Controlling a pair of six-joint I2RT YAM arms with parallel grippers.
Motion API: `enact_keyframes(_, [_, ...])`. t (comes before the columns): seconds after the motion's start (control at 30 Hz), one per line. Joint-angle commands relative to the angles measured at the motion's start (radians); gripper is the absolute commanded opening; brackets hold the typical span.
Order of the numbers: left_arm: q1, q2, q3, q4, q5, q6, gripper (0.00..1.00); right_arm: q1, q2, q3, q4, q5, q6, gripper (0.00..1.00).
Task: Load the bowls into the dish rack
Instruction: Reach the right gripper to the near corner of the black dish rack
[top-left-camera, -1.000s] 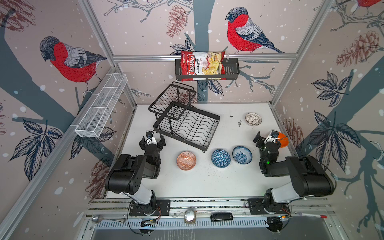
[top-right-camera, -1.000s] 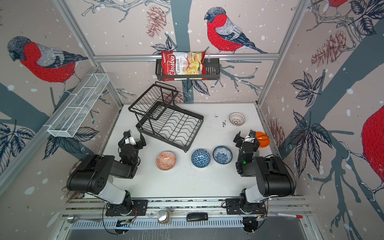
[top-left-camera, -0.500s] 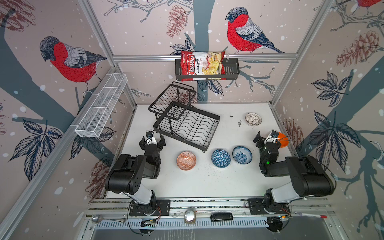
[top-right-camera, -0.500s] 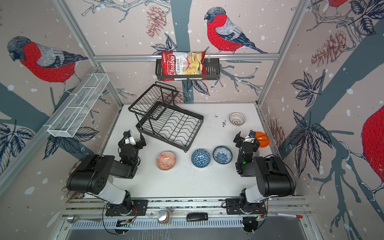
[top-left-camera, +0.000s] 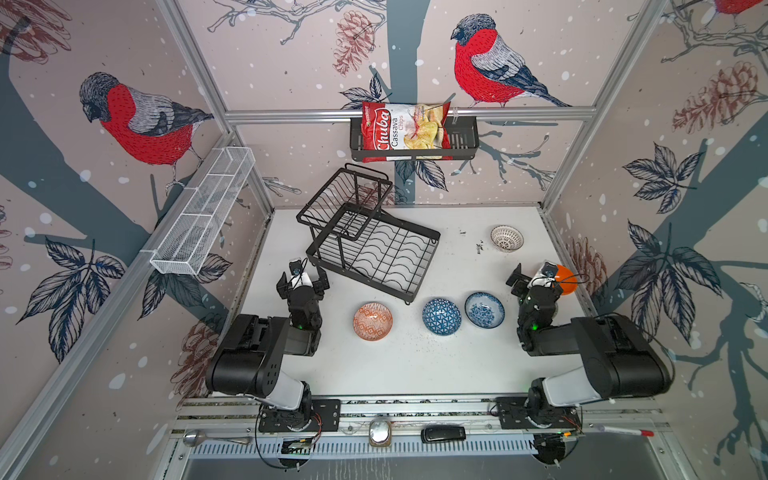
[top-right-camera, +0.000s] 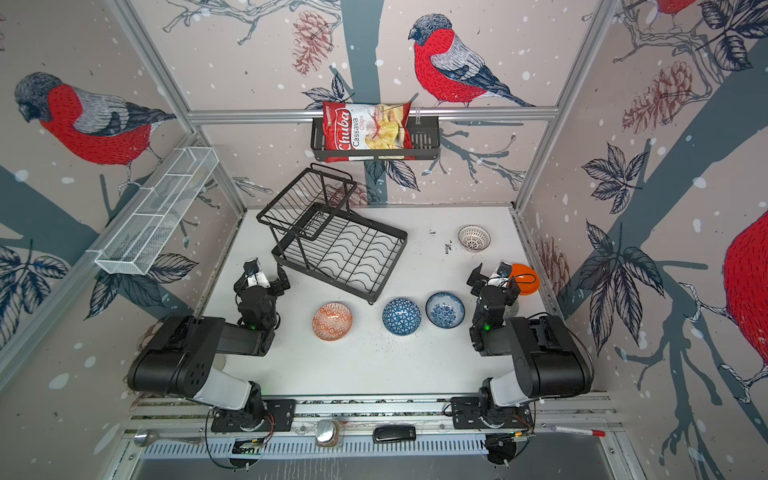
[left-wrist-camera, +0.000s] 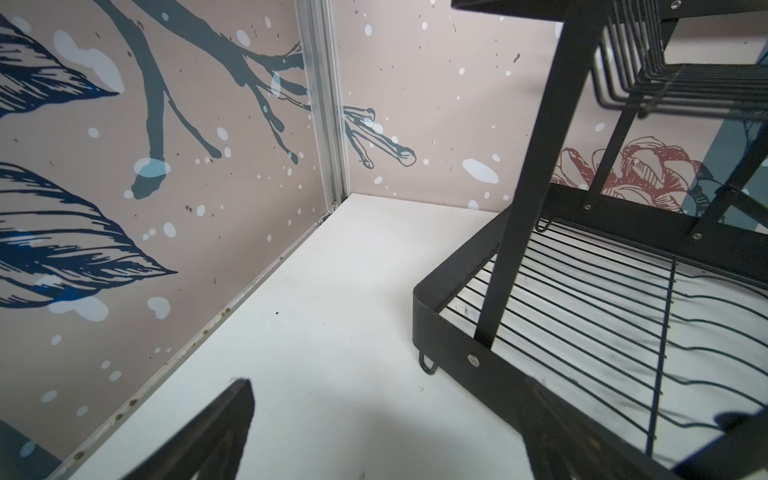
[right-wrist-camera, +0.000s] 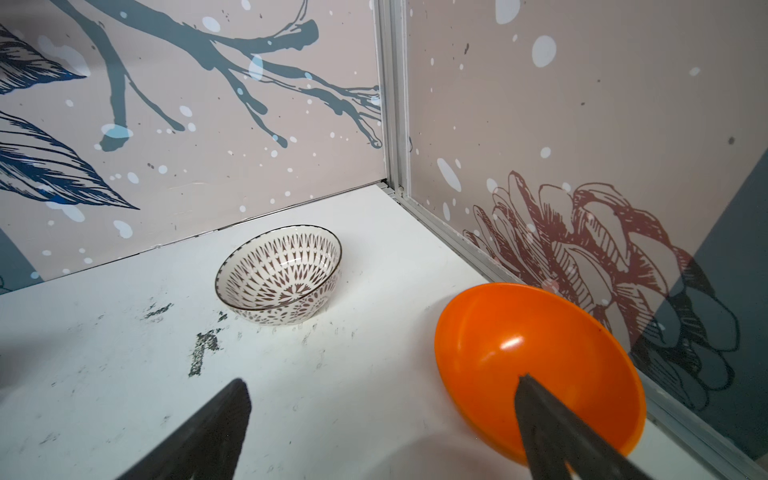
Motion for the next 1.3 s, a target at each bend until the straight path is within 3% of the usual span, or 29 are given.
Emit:
enact_keyframes(0.0, [0.003,-0.059,0.103,-0.237,-0.055,-0.021,0.97,0.005,-0.007,-0.002,0.044,0.014,-0.022,0.99])
enact_keyframes(0.07, [0.003,-0.089,0.129,-0.297,-0.072,-0.026,0.97,0.02,-0.041,0.009,0.043,0.04,-0.062,0.99])
enact_keyframes(0.17, [0.004,-0.145,0.141,-0.371,-0.141,-0.095,0.98,0.054,-0.152,0.171,-0.357,0.163,0.01,0.99])
enact_keyframes(0.27, [0.003,-0.201,0.179,-0.526,-0.169,-0.214,0.98,0.047,-0.162,0.184,-0.398,0.203,0.059,1.0])
enact_keyframes(0.37, [0.004,-0.287,0.2,-0.704,-0.199,-0.395,0.98,0.079,-0.154,0.222,-0.443,0.337,0.105,0.99])
enact_keyframes(0.43, [0.004,-0.361,0.167,-0.741,-0.197,-0.47,0.98,0.103,-0.15,0.293,-0.574,0.423,0.155,1.0])
enact_keyframes(0.5, [0.004,-0.436,0.125,-0.733,-0.175,-0.499,0.98,0.114,-0.143,0.378,-0.733,0.432,0.226,1.0])
enact_keyframes(0.63, [0.002,-0.584,0.055,-0.745,-0.092,-0.523,0.98,0.119,-0.129,0.426,-0.852,0.371,0.395,1.0])
enact_keyframes(0.73, [0.002,-0.677,0.009,-0.786,-0.047,-0.609,0.98,0.127,-0.139,0.446,-0.861,0.129,0.325,0.99])
enact_keyframes(0.87, [0.002,-0.748,-0.078,-0.712,0.025,-0.621,0.98,0.153,-0.167,0.459,-0.866,-0.054,0.274,1.0])
enact_keyframes(1.0, [0.002,-0.763,-0.127,-0.665,0.06,-0.621,0.98,0.173,-0.121,0.521,-0.918,-0.196,0.284,0.99])
enact_keyframes(1.27, [0.002,-0.66,-0.157,-0.497,0.134,-0.51,0.98,0.34,0.086,0.762,-1.149,-0.284,0.28,0.99])
